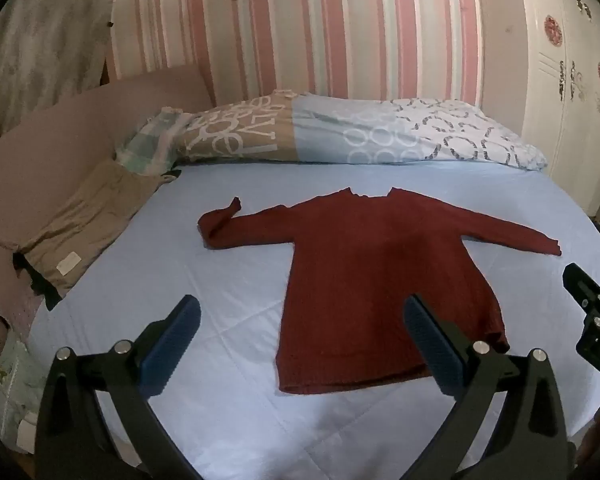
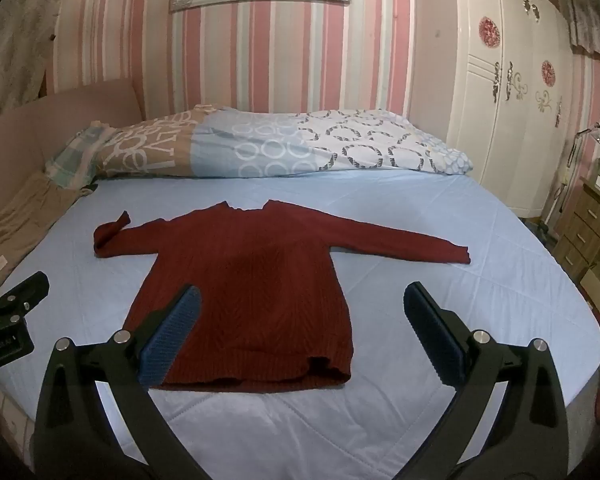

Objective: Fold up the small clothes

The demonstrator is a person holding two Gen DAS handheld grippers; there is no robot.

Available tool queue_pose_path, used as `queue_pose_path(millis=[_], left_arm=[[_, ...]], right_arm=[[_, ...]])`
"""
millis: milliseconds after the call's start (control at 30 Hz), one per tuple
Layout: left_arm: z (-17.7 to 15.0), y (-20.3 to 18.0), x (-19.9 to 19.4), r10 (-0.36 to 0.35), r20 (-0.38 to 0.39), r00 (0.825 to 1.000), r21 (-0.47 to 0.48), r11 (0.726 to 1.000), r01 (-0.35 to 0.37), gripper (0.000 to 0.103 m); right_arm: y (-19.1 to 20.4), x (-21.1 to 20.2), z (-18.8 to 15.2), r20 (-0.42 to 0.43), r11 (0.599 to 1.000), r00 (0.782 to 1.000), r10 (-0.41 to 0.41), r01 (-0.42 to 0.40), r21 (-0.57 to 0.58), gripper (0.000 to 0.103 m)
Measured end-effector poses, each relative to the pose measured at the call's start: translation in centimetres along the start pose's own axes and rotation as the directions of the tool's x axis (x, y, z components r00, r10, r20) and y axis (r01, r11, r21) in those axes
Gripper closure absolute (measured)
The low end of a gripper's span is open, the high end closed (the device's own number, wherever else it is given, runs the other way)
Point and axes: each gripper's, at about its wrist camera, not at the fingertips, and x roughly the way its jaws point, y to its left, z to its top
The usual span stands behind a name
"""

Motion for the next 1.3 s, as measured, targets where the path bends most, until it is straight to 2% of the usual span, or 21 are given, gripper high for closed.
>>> queue_pose_path(millis=[1300], left_arm=[[-0.04, -0.56, -0.30, -0.004, 0.001, 1.000, 0.000, 1.000, 0.004, 0.001]], right_arm=[[0.19, -0.07, -0.06, 0.004, 1.000, 1.000, 0.004, -0.004, 0.004, 0.003]])
